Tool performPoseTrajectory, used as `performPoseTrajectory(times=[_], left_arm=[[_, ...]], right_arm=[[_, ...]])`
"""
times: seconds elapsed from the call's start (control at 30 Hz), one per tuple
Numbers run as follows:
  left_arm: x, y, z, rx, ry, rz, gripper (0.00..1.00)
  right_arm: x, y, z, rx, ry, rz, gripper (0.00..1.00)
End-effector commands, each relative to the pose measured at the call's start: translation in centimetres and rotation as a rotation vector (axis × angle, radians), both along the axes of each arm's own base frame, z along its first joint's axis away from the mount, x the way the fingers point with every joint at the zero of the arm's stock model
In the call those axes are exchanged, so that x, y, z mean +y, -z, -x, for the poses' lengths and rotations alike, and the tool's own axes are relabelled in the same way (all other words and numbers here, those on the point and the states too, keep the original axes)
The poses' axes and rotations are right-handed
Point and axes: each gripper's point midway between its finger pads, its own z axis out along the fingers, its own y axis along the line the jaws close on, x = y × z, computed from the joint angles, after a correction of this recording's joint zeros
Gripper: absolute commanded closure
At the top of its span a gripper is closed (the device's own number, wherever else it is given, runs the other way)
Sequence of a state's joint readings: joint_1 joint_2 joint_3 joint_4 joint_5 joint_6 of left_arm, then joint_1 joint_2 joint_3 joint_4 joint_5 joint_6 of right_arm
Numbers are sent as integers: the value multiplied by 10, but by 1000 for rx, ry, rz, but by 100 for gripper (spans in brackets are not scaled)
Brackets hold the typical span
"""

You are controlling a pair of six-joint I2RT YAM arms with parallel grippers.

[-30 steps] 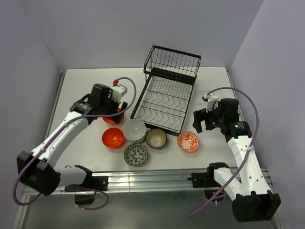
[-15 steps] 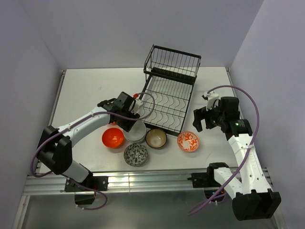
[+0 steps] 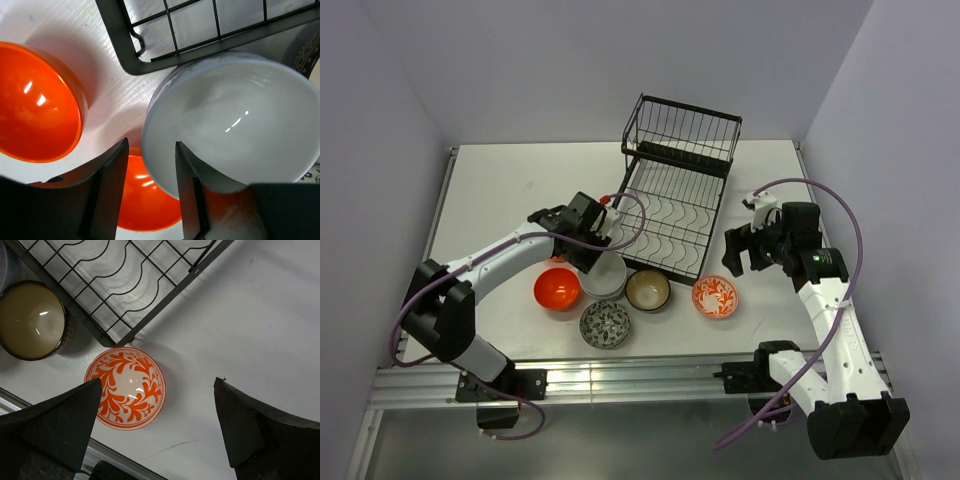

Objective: Load the bowls into the dish rack

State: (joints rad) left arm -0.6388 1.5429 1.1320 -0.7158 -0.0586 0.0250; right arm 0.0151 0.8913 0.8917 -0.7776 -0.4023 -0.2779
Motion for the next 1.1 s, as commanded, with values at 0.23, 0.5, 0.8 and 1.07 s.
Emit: performPoseTrajectory(times=[0.23,0.5,0.8,1.07], left_arm=[[-18,-7,-16,-15,-55,49,70],[-17,-30,-14,-42,-61,77,92],[-29,-65,-13,-86,-26,179,100],[-39,-139,-22,-245,-43,335,100]], right_arm=[[7,-18,-7,-39,-13,-43,0],[12,-20,-6,-34,-35,-66,0],[29,-33,-5,-32,-97,-147,0],[67,-58,2,-18,-205,-370,0]])
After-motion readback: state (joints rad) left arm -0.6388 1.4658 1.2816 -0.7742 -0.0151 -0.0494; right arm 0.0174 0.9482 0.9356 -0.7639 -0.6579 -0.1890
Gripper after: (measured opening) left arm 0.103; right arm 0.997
